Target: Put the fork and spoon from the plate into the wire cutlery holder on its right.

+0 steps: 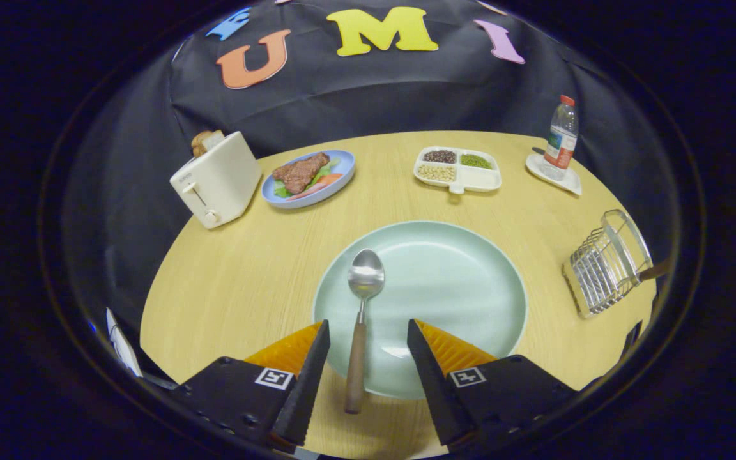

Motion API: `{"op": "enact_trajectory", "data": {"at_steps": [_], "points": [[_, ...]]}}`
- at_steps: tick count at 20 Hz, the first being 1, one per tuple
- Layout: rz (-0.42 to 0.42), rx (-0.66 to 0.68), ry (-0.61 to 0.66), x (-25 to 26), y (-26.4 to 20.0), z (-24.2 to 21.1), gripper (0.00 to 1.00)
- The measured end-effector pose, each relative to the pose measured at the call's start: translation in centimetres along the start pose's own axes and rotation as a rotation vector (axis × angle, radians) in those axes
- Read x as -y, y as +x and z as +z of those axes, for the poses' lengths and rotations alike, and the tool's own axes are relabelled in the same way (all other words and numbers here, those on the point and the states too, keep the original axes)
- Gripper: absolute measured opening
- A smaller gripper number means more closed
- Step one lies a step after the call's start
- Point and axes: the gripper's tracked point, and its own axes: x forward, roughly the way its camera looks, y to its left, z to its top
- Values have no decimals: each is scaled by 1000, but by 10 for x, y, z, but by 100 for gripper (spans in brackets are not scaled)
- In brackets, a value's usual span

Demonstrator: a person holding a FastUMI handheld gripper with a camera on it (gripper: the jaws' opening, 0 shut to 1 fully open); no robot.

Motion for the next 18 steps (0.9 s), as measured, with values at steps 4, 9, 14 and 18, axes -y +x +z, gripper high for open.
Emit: {"op": "enact_trajectory", "data": {"at_steps": [4, 9, 14, 18], "points": [[-37, -67, -23, 2, 17, -13, 59], [-27, -105, -9, -2, 26, -20, 28], [9, -101, -37, -4, 21, -18, 7], [23, -23, -51, -6, -2, -2, 7]]}}
